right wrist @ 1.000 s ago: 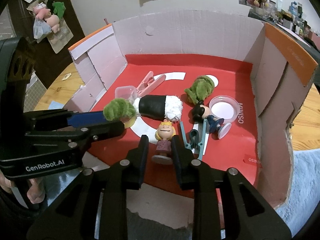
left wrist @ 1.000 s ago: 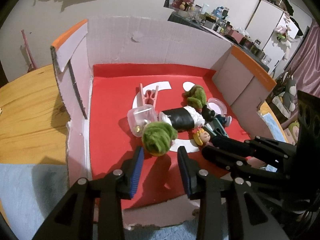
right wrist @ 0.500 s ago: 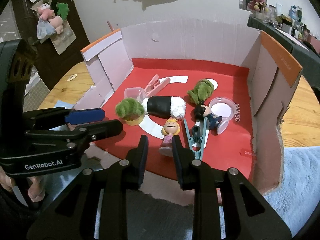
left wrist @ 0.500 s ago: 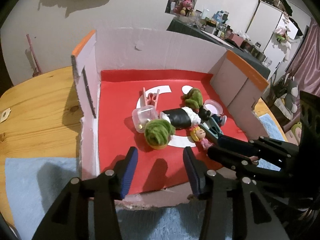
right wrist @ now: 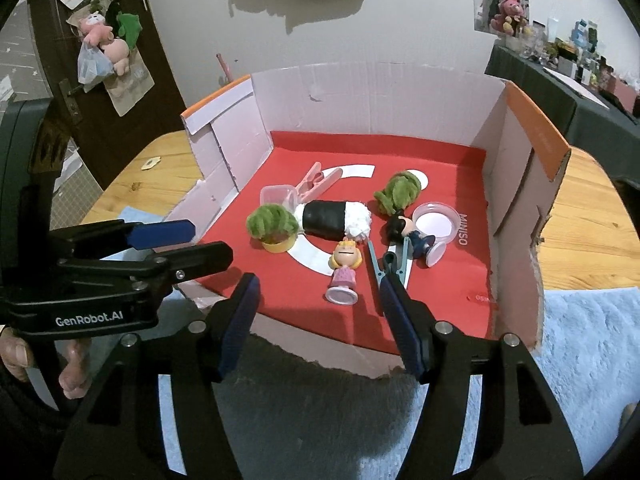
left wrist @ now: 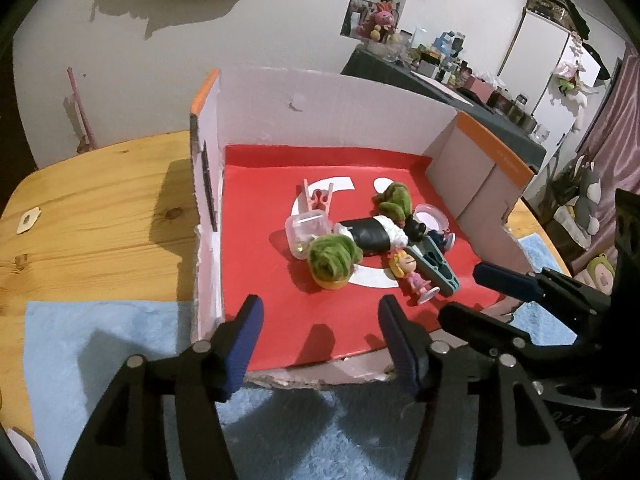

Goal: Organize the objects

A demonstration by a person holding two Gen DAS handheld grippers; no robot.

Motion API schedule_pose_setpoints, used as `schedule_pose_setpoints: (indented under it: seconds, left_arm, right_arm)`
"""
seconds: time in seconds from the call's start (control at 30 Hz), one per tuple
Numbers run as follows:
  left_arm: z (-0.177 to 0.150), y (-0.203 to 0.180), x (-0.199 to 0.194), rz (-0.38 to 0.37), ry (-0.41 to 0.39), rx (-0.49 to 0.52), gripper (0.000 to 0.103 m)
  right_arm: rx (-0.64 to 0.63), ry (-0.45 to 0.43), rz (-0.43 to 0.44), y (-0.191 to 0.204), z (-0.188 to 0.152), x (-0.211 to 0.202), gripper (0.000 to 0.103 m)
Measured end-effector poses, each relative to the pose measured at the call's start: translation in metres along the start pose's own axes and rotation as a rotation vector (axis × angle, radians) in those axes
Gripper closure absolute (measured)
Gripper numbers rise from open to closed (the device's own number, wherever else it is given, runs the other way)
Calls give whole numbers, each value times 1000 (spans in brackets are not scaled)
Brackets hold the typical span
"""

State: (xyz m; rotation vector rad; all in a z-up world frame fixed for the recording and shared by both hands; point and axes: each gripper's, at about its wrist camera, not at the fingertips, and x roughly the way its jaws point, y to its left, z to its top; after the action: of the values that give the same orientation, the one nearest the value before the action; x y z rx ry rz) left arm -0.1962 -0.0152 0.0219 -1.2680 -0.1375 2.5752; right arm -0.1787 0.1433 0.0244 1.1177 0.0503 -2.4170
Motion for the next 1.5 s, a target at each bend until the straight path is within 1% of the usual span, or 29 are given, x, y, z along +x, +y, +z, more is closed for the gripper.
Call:
schedule_pose_setpoints:
  seconds: [0.1,0.23,0.3,0.37,0.5,0.6,0.67,0.77,0.87,1.07,1.23,1.33,1.5]
  left_arm:
    - [-2,0,-2,9,-4,3,39]
    - [-3,-1,-6,19,-15,3,33]
    - [-4,-1,-8,21,-19,3,33]
    - [-4,-1,-9,22,-23,2,32]
    - [-4,-3,-13,30,-35,7,26]
    - [-5,-4,-15,31,-43,9,25]
    - [-4,-5,-16,34,-46,10,25]
    - [-5,-5,-17,35,-50,10,23]
    - [-6,-5,-19,37,-55,7,22]
    - [-9,-3,-21,42,-67,-2,22]
    - [-14,-5,-22,69,-89,3,22]
    - [-17,-8,-23,76,-98,11,15]
    - [-22,-12,-25,71,-101,22,14]
  right_arm:
    - [2,-1,2,1,-1,-1,42]
    - [6,-5,0,1,-2,-4,41]
    - [11,-11,-2,2,-3,-6,41]
    - [16,-15,-8,2,-4,-8,37]
    - [27,-20,-17,2,-5,-13,37]
    - [37,-23,-24,3,-6,-16,36]
    - [44,-22,-26,4,-6,-17,32]
    - [47,-29,-31,4,-7,-19,30]
    - [51,-39,-43,4,-7,-22,27]
    - [52,-77,-75,3,-10,-28,27]
    - [46,-124,-97,6,-14,-34,26]
    - [48,-136,-109,7,-16,-34,26]
    - [59,-128,-129,8,-22,-33,26]
